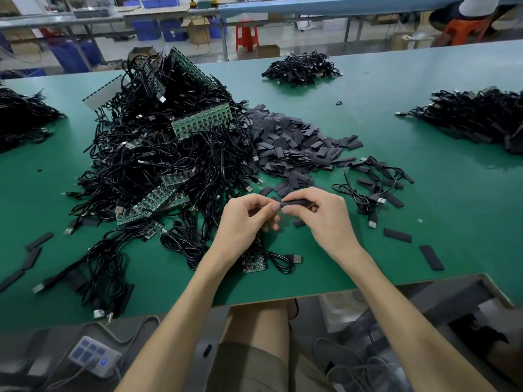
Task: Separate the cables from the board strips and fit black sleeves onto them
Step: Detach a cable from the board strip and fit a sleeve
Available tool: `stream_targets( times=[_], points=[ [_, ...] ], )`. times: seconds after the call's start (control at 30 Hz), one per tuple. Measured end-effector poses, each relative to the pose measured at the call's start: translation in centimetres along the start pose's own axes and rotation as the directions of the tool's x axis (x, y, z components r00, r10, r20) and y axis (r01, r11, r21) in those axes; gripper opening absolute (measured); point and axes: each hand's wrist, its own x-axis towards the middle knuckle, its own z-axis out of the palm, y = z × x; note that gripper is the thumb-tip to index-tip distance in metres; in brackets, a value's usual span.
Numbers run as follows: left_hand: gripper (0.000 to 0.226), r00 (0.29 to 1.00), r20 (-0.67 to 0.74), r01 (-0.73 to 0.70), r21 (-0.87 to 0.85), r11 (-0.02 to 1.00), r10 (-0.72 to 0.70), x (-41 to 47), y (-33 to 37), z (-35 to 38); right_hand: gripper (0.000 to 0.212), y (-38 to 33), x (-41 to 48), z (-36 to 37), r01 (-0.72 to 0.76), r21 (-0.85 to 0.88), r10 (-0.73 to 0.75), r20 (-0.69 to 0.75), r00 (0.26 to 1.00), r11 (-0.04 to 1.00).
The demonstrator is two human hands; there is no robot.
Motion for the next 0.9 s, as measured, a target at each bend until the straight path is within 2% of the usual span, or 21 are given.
stream_targets(
  times=[0.17, 0.47, 0.67, 0.9],
  points=[
    [0.009, 1.000, 0.012, 0.007, -0.023, 1.000, -0.007, 0.12, -0.11, -0.10, 0.031, -0.14, 0.03, 0.09, -0.043, 0.057, 0.042, 0.014, 0.999, 0.997],
    [0.013, 1.000, 0.003, -0.031, -0.036, 0.999, 0.031, -0.04, 0.13, -0.09, 0.028, -0.34, -0.11, -0.02, -0.053, 0.140, 0.049, 0.037, 0.998, 0.989],
    [0.013, 1.000, -0.001, -0.013, 0.001, 1.000, 0.013, 0.05, -0.02, 0.02, 0.020, -0.45, -0.21, -0.01, -0.057, 0.136, 0.055, 0.021, 0.998, 0.989],
    [0.012, 0.999, 0.020, -0.024, -0.029, 0.999, 0.025, 0.04, 0.01, -0.13, 0.026, -0.40, -0.22, 0.00, -0.059, 0.127, 0.056, 0.026, 0.998, 0.990]
  ],
)
